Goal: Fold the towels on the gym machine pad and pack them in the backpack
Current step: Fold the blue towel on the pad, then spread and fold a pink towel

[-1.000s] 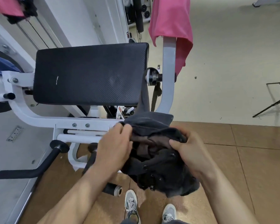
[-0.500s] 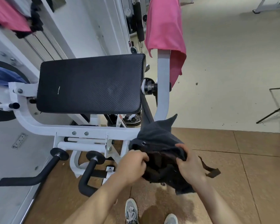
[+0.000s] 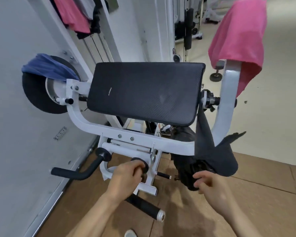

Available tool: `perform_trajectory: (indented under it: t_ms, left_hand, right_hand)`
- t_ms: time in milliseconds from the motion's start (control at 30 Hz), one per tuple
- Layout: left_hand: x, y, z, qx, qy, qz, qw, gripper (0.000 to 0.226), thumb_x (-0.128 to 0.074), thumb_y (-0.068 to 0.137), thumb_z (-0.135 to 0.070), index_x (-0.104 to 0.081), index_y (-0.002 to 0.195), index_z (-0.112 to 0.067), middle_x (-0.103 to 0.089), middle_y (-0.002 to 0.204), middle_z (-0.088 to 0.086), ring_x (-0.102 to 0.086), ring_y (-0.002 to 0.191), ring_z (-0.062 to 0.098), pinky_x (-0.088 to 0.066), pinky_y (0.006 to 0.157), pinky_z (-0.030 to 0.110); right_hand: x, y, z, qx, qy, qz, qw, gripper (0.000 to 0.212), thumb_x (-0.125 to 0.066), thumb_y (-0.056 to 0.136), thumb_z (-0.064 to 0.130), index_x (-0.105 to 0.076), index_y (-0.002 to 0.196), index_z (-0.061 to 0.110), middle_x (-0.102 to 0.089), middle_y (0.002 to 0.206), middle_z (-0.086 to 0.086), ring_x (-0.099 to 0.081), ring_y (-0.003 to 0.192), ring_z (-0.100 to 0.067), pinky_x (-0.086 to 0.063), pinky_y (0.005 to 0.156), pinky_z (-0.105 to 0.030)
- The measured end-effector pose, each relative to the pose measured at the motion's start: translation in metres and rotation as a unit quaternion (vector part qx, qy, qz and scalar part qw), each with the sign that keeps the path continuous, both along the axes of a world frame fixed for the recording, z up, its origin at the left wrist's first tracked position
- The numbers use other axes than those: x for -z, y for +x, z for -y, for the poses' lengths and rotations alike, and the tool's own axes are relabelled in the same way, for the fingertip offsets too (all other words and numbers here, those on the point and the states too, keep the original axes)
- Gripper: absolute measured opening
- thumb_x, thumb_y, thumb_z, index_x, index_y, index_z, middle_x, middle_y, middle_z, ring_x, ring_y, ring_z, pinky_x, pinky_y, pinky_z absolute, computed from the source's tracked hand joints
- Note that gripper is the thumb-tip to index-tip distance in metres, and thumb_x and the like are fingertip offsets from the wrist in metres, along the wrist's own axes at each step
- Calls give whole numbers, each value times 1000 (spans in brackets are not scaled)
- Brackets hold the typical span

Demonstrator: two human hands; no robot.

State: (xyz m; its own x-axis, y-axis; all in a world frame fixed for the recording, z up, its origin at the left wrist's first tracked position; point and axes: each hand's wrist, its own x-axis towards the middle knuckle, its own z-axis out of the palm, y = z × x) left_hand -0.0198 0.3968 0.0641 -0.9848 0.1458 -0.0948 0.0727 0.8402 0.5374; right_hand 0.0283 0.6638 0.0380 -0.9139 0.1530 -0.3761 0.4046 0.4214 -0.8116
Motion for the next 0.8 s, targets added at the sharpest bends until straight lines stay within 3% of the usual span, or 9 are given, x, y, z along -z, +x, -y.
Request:
perform_trajectory:
  t_ms: [67,200,300,400,533,667,800]
  left_hand:
    - [-16,-4,33,-53,58,-26,997,22,-53,96,-16,-70,104,-28,-70,89,-17,-63,81,-3,-50,75,18]
    - [-48,-14,113,-103,99,-116,983,25,-52,95,-19,-69,109,-32,-69,96,-21,-62,87,-2,-48,77,18]
    - [-78,-25,183,-90,104,-186,973,24,-54,94,-17,-70,104,-31,-65,92,-24,-60,86,-4,-43,71,10]
    - [-103,-41,259,-90,93,-274,953,22,-58,93,-7,-73,100,-21,-62,87,-20,-56,79,-5,-40,70,4]
    - [-132,-63,343,-89,75,-305,945,23,-57,91,-4,-72,100,-18,-64,87,-13,-56,75,1,-42,69,8]
    - [-161,-93,406,-53,14,-309,949,29,-47,88,-15,-71,104,-17,-70,98,-5,-62,87,13,-49,75,28]
    - [-182,-136,458,-61,-66,-276,957,27,-49,91,-16,-70,107,-23,-70,105,-5,-61,98,20,-48,82,35]
  right_hand:
    - [-17,-11,38,-11,-14,-23,1000,32,-54,85,2,-68,84,32,-71,71,3,-66,71,-17,-55,72,-37]
    - [-59,-44,133,-29,-26,-135,990,24,-59,91,12,-68,89,35,-71,77,13,-64,73,0,-49,68,-17]
    - [-99,-71,219,-40,-38,-234,971,19,-59,93,20,-66,95,38,-69,86,22,-64,84,-1,-50,72,-16]
    - [-136,-99,305,-59,-17,-318,946,17,-58,95,19,-66,101,33,-68,88,20,-62,85,-1,-47,70,-10]
    - [-177,-135,399,-108,27,-375,920,21,-56,94,15,-65,106,30,-69,88,14,-60,75,-7,-51,69,-23]
    - [-213,-174,466,-181,130,-382,897,25,-53,94,21,-62,116,28,-68,83,12,-59,72,-8,-51,72,-31]
    - [-235,-225,525,-230,214,-386,867,26,-49,95,24,-62,117,27,-66,79,11,-59,69,-12,-53,70,-35]
